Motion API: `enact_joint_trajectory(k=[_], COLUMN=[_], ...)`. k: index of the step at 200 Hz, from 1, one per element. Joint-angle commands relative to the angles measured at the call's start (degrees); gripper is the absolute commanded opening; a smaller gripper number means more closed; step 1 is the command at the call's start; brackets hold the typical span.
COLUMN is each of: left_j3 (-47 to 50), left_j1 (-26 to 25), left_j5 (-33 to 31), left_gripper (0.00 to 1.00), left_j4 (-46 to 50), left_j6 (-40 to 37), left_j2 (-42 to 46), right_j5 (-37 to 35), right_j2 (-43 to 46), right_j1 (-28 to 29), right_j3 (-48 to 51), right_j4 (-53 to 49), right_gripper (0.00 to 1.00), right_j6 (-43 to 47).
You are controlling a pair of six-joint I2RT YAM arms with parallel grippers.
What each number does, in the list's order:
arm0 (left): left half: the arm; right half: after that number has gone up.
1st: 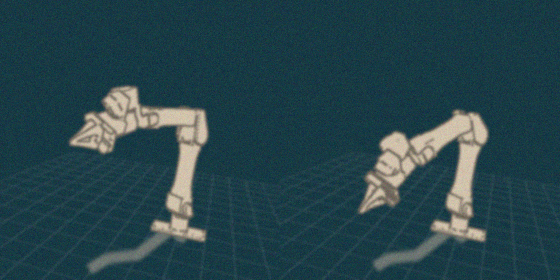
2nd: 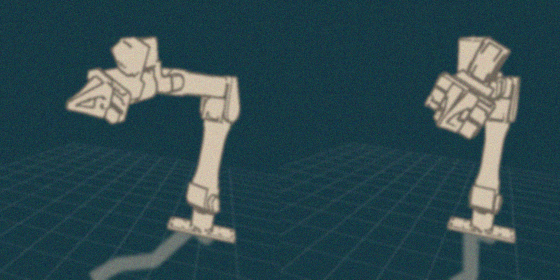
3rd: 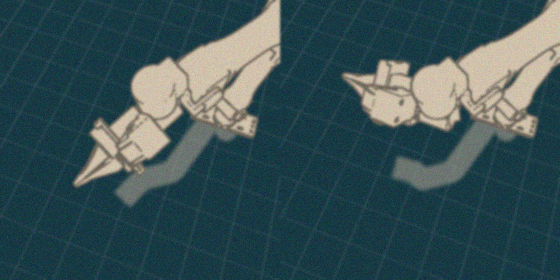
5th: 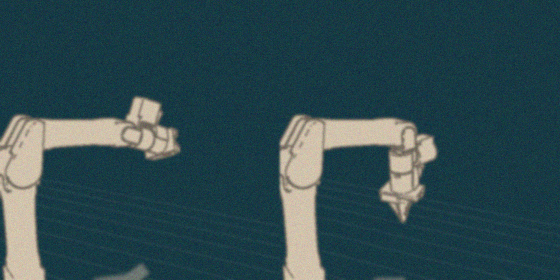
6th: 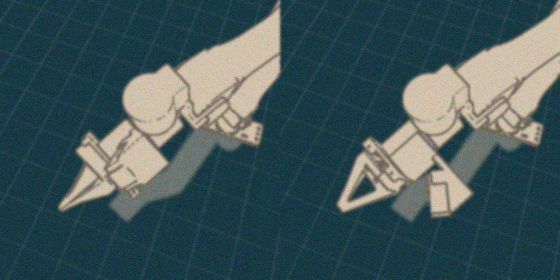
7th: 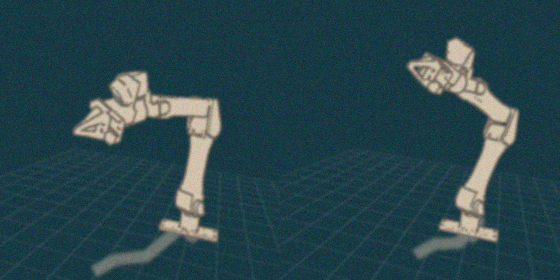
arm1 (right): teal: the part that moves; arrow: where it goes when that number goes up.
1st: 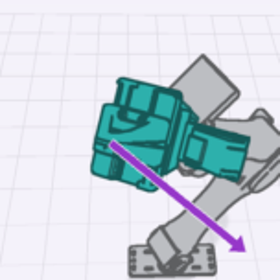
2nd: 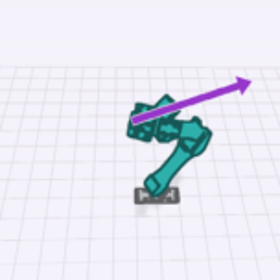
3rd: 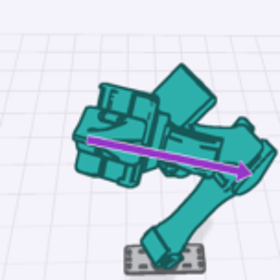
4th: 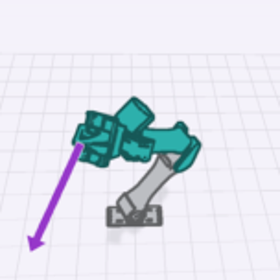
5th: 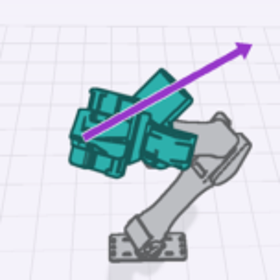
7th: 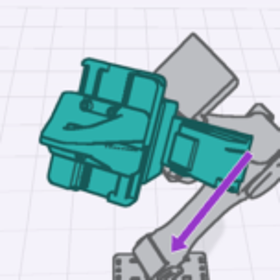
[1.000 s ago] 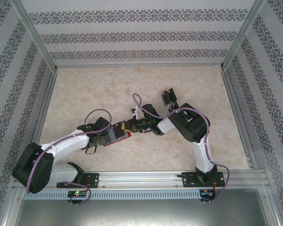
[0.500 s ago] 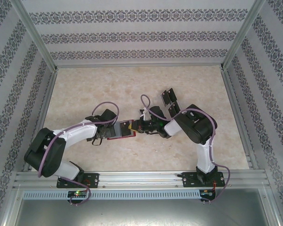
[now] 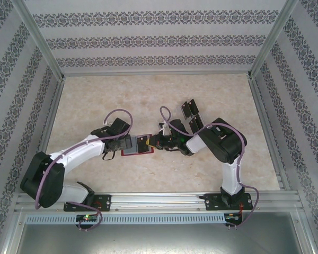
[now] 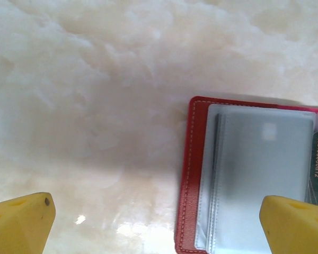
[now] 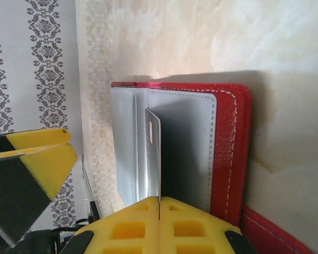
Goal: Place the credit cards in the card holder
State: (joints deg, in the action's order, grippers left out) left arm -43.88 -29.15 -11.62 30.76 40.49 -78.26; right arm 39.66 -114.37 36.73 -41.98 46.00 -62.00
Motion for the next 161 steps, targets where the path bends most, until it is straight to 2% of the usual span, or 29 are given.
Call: enact_joint_trajectory(k=[1,84,161], left_j3=[0.1,4.9,6.2], left_j1=[0.6,0.6,0.6], left_j5=[1.9,-0.5,-0.4], left_gripper=[1.00,1.00,1.00], left_j4=[-2.6,-1.5,-2.1], left_j6=[-1.6,1.8,2.4], left_j2=[-2.7,-3.9,-3.8], right_j5=[-1.1,-1.2,-2.4], right_j2=[1.3,4.2,2.2], right_j1=[-0.1,0.0,0.8], right_j3=[-0.6,-1.5,-2.8], right_j4=[-0.4,0.2,1.2], right_gripper=[0.00,0.00,0.00], right_j6=[-0.9,-2.0,-1.9])
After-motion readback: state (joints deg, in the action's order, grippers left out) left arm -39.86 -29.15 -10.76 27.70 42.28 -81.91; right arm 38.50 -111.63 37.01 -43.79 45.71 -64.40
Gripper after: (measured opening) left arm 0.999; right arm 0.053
